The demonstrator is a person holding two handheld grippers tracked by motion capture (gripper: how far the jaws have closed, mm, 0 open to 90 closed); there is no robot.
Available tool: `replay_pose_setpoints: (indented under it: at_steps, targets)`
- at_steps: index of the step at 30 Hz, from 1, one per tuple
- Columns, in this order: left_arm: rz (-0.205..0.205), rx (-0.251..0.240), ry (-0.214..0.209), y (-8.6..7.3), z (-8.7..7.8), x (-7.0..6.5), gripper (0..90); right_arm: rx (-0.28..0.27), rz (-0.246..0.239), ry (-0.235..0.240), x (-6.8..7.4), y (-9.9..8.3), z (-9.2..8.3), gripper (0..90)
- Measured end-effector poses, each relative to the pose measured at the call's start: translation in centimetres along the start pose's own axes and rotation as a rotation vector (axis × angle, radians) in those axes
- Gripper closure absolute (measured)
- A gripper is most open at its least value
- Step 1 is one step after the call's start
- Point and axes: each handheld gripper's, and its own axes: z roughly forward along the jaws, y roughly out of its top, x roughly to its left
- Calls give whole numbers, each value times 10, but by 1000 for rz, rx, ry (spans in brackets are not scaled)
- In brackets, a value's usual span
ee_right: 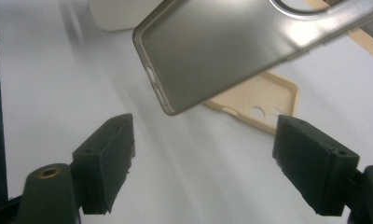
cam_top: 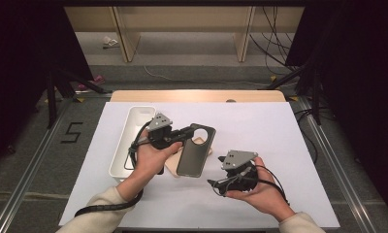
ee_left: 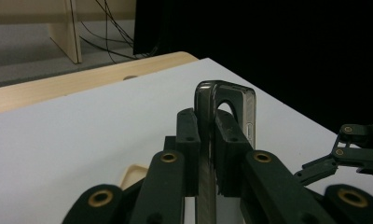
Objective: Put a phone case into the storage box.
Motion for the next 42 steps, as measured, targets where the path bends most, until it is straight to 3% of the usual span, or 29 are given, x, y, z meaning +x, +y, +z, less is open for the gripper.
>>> replay_pose_setpoints:
  at_steps: [2, 10, 15, 18, 20, 42]
  targets:
    - [-10, -37, 0, -1, -8, 3, 815, -18, 23, -2, -2, -1, -2, 196]
    - [-4, -101, -2, 9, -28, 7, 815, -80, 111, 1, -8, -6, -4, 174]
    - [27, -118, -4, 16, -37, 10, 815, -104, 150, 1, -11, -7, -7, 173]
    - [15, -139, -7, 19, -41, 11, 816, -129, 179, 3, -13, -8, -8, 173]
    - [28, -143, 4, 21, -44, 13, 816, -143, 197, 3, -14, -8, -9, 172]
    - [14, -204, 32, 35, -64, 32, 816, -165, 229, -18, -19, -12, -12, 166]
